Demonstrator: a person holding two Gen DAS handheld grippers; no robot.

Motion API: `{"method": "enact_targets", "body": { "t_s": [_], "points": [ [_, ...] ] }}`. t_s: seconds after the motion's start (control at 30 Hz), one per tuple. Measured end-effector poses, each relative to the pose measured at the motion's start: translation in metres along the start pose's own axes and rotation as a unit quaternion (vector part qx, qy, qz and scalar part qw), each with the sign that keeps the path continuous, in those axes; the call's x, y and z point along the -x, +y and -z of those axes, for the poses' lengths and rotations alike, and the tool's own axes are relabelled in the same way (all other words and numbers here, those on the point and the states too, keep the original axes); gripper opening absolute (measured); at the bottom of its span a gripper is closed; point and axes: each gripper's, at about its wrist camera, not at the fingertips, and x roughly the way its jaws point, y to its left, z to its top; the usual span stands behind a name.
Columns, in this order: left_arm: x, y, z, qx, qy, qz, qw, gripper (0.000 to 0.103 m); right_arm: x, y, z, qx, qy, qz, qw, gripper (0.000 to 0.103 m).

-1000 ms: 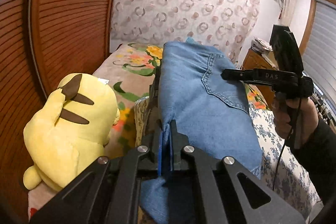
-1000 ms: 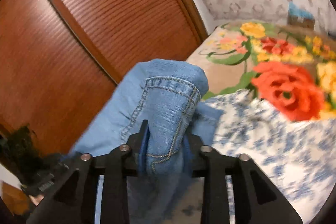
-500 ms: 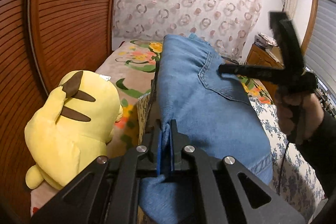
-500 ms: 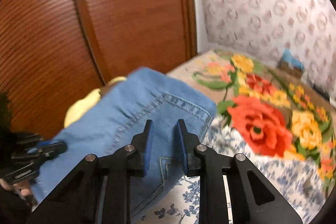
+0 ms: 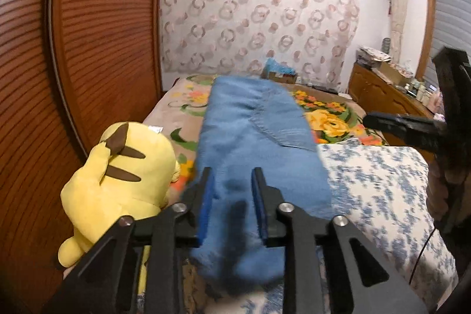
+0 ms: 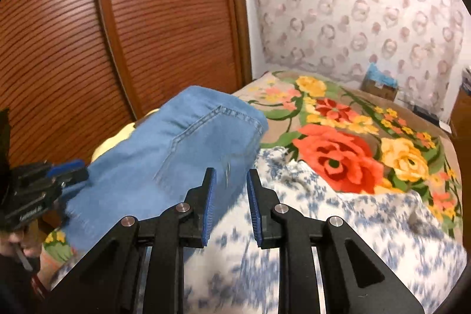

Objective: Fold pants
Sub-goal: 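Fold the jeans in half with both tools onto the plush toy side, then open both tools and release the folded jeans beside the plush toy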

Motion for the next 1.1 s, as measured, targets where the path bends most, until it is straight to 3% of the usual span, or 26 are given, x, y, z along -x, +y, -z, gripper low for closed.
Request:
{"method": "enact_targets", "body": {
  "t_s": [0.17,0.3,0.6,0.93,1.1],
  "points": [
    [0.029,-0.027,0.004,-0.019,-0.02,0.015,0.9995,0.04,0.058,0.004,0.032,-0.012,-0.02,0.019,1.0,0.024],
    [0.047,-0.048,0.011,-0.026,-0.036,0.036,0.9983,0.057,0.102,0.008,0.059,-0.02,-0.035,0.039,0.998,0.028],
    [0.067,-0.093,0.028,-0.047,-0.033,0.06,0.9965,0.058,0.172,0.004,0.101,-0.042,-0.066,0.09,0.993,0.044],
    [0.086,-0.134,0.051,-0.048,-0.029,0.068,0.9961,0.058,0.217,0.006,0.142,-0.06,-0.078,0.148,0.984,0.059],
    [0.091,-0.152,0.057,-0.061,-0.028,0.029,0.9973,0.058,0.232,0.008,0.156,-0.07,-0.084,0.174,0.979,0.063]
  ]
}}
